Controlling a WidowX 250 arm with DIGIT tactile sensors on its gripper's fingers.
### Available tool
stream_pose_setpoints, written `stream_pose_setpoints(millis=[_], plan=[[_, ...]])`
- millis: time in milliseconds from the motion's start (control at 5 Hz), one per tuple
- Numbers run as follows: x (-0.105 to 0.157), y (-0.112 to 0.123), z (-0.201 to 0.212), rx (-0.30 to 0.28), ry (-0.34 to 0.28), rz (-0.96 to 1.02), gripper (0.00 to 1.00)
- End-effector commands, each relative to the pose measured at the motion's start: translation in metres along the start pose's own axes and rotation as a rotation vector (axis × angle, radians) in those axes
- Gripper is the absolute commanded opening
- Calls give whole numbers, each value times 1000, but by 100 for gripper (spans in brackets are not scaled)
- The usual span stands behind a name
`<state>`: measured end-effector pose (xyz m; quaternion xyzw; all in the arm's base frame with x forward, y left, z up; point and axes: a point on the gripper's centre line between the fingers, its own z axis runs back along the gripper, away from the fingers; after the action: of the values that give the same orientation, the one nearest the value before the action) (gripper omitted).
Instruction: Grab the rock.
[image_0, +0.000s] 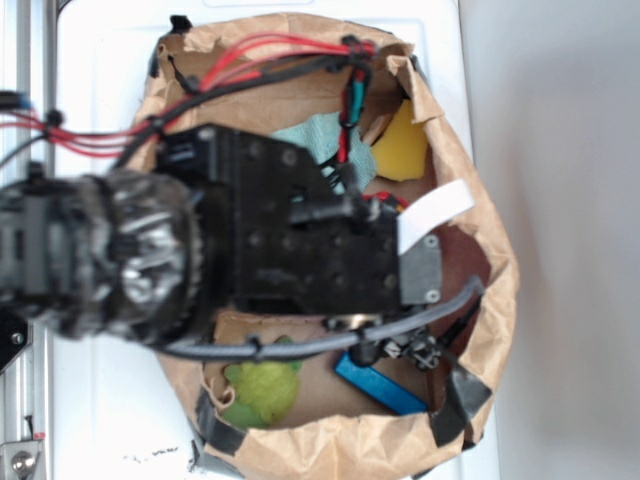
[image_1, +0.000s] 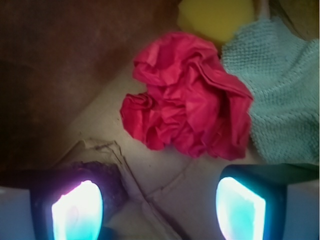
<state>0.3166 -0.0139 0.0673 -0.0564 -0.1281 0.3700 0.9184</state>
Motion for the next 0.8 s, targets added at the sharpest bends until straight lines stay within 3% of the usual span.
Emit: stream_pose_setpoints(millis=[0, 200, 600], plan=[[8, -12, 16, -96, 45, 37, 100], [6, -13, 22, -117, 56, 43, 100], [3, -21, 4, -99, 17, 45, 100]])
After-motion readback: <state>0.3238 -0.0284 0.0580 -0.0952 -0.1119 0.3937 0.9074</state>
